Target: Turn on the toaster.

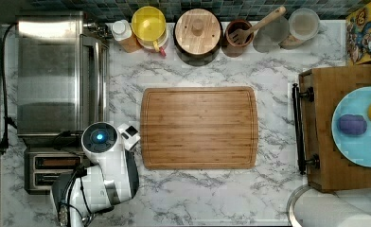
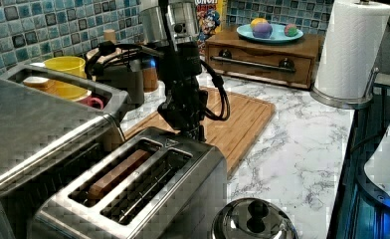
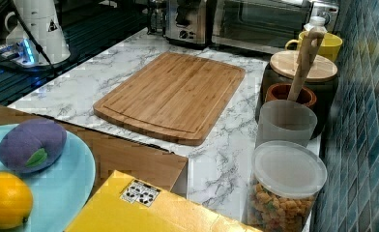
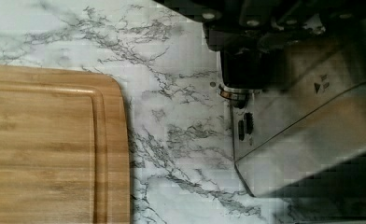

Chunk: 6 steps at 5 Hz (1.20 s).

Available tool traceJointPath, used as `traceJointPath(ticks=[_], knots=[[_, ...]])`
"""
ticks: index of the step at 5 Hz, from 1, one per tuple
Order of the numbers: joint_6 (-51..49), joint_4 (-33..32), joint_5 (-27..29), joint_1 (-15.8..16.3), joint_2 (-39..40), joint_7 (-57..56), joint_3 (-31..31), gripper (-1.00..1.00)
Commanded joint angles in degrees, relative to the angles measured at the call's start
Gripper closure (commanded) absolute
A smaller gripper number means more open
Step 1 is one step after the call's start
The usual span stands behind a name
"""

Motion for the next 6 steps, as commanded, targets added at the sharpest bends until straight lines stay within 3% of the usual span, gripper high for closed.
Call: traceJointPath(ticks=[1,6], knots=[[6.34,-16.19,1.48,-1.8,1.31,-1.82,-1.83,1.0],[9.6,-16.07,-0.79,-0.61,4.74,2.03,-1.7,1.0]])
